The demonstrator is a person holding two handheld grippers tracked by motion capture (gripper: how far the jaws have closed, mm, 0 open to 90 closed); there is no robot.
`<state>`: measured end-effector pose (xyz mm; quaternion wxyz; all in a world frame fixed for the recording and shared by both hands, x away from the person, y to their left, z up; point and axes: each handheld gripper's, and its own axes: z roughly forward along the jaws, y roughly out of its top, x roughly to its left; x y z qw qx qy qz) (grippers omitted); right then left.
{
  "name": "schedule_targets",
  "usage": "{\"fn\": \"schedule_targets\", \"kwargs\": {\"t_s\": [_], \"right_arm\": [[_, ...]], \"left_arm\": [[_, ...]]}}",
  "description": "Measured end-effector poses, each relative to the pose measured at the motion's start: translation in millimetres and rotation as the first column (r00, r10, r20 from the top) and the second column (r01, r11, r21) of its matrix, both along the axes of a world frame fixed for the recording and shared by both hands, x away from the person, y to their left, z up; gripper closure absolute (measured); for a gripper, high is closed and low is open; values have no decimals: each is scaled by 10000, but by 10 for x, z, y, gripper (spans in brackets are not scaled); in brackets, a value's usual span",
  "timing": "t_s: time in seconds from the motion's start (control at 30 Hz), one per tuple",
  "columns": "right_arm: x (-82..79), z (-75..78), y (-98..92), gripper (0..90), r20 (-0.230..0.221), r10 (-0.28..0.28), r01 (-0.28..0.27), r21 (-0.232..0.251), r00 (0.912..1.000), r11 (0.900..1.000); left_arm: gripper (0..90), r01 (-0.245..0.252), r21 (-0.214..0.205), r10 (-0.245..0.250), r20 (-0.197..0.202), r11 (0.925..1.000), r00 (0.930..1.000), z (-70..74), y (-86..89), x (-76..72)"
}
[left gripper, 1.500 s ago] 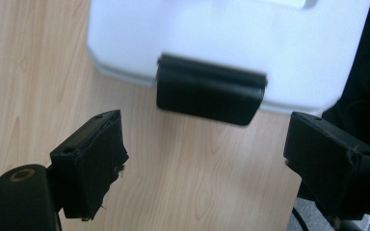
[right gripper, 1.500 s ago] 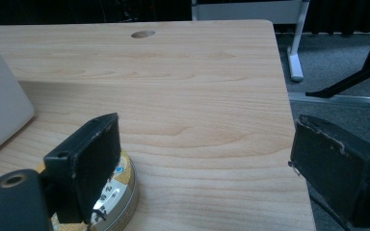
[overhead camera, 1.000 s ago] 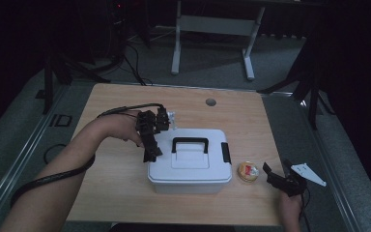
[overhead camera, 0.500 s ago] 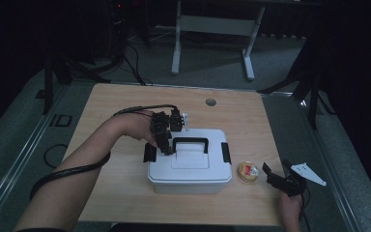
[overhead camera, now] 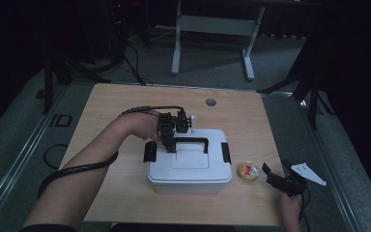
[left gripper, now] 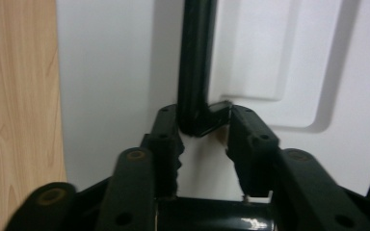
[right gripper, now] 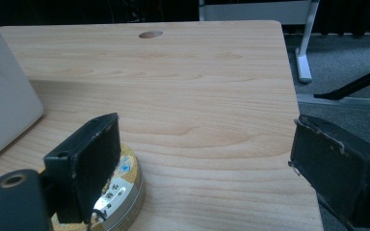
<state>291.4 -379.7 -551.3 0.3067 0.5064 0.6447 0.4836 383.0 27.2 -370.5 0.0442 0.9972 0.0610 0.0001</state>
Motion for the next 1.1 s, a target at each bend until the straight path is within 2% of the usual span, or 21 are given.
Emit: {"fn": "schedule_targets", "kwargs": {"t_s": [0.03,0.13,0.17,0.33,0.57,0.83,0.9,1.1], "right_arm": [[0,0,0,100,0,0,0,0,10000,10000],[0,-1,-1,101,1,11,-11,7,10000,10000],[0,0,-1,100,-6,14,-14,9,10000,10000],[1,-1,0,101,-24,18,-18,13,10000,10000],[1,0,-3,100,-26,12,-12,32,10000,10000],[1,0,-3,101,-30,19,-19,35,10000,10000],[1,-1,-1,101,-40,28,-28,30,10000,10000],[2,-1,1,101,-59,32,-32,23,10000,10000]], "left_arm": [[680,0,0,0,0,10000,10000,0,0,0],[782,-102,-66,98,-675,9999,9977,1,-4,9],[824,-58,-70,53,-711,10000,9975,-4,-5,1],[830,-35,-35,32,-842,10000,9964,0,-6,18],[833,-62,-144,49,-855,9999,9963,25,5,18],[834,-117,-434,91,-605,9990,9981,125,17,-9],[834,-81,-519,49,-614,9986,9981,197,29,-17],[834,15,-677,-35,-302,9977,9995,370,83,-60]]}}
